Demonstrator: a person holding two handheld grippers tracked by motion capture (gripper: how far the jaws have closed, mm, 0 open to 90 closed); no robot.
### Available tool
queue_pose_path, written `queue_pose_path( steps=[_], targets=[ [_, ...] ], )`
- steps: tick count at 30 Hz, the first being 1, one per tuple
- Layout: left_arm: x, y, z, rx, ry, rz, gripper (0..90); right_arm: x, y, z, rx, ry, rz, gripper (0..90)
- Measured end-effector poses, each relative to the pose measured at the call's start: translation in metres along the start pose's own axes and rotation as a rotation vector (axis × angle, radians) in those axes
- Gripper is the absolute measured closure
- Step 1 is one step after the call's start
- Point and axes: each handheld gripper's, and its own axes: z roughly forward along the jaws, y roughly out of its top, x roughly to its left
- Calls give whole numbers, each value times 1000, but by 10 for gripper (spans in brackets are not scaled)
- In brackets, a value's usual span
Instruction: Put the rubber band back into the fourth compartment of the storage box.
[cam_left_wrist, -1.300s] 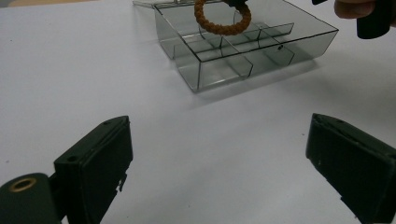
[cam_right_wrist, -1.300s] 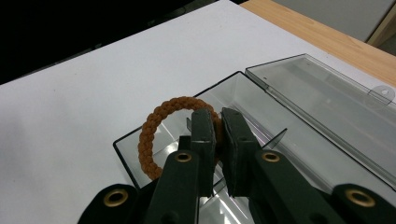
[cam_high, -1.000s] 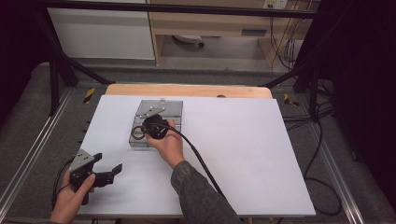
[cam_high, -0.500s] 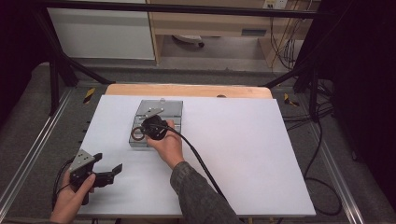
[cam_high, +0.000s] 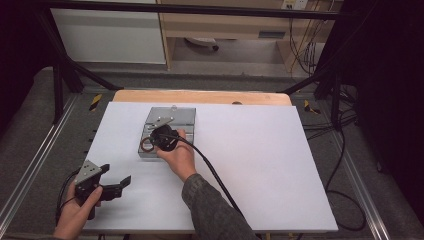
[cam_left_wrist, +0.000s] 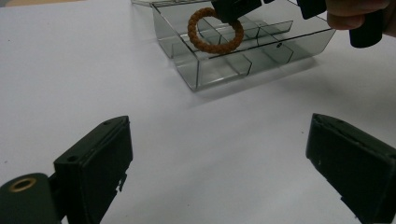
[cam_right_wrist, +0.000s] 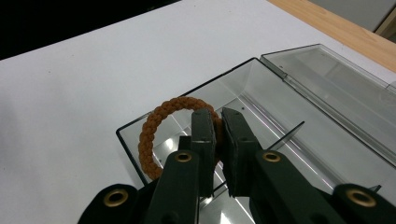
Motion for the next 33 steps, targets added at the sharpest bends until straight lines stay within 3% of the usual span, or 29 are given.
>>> queue_pose_path(
  steps=[33],
  targets=[
    [-1,0,0,4,4,9,66,1,-5,6,35,-5,3,843]
  ],
)
